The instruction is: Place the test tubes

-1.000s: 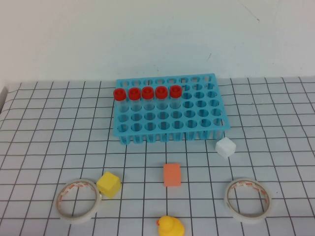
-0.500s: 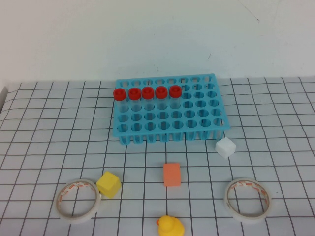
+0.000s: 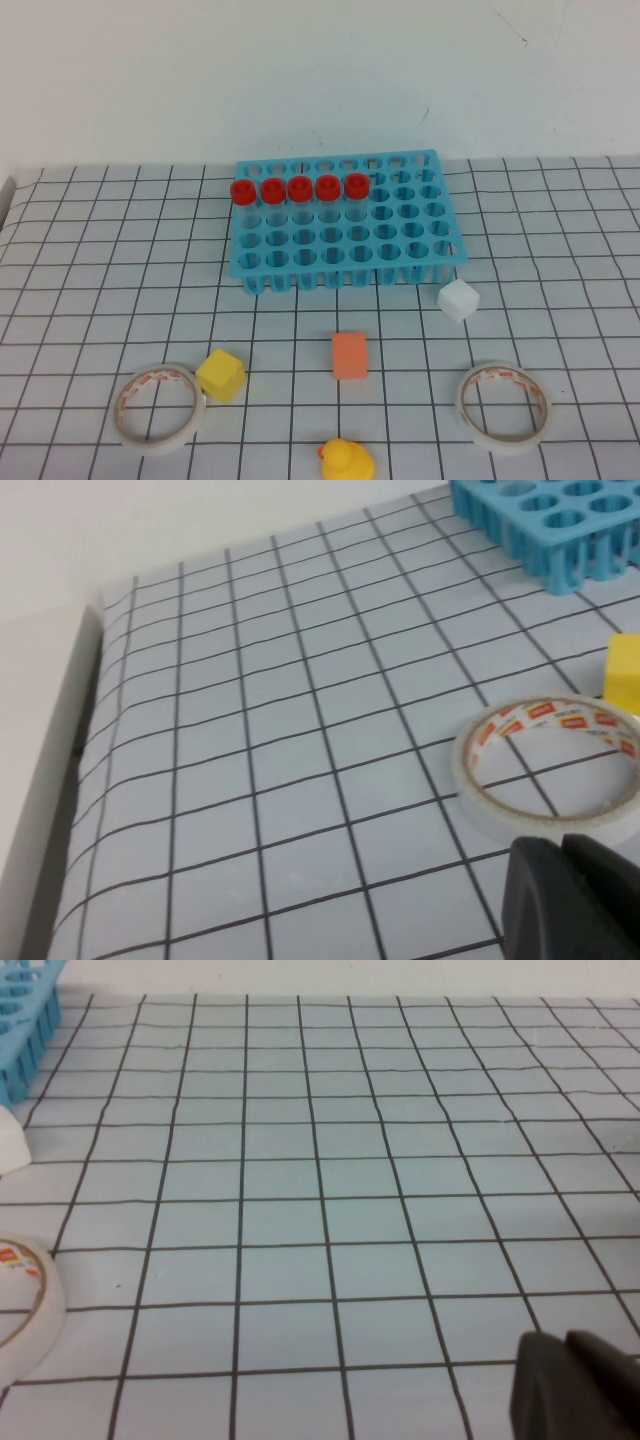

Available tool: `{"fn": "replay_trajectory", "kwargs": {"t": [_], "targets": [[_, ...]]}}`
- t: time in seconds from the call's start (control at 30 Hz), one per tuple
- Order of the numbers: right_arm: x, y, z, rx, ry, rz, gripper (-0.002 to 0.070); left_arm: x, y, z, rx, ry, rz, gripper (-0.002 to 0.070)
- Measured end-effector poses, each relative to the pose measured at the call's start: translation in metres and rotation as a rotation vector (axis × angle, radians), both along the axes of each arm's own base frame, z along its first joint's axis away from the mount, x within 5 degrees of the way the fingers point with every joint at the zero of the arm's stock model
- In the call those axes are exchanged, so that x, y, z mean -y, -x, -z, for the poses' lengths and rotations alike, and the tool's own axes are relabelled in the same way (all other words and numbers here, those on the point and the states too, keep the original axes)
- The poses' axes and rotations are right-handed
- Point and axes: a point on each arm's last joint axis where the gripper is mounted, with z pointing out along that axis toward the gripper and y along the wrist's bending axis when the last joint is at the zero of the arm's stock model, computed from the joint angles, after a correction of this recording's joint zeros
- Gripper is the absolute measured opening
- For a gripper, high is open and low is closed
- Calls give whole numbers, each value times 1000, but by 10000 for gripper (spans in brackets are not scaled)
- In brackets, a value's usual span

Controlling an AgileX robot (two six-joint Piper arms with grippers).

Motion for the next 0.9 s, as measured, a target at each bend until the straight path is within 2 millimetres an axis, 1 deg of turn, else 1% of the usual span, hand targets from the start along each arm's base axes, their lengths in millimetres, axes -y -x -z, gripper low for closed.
{"fn": "replay_trajectory", "kwargs": {"t": [0.17, 0.9], "targets": [[0, 0, 0, 0, 0, 0, -1, -3, 0, 0, 0, 0, -62, 0], [0, 0, 0, 0, 0, 0, -1, -4, 0, 0, -2, 5, -70, -1]]}}
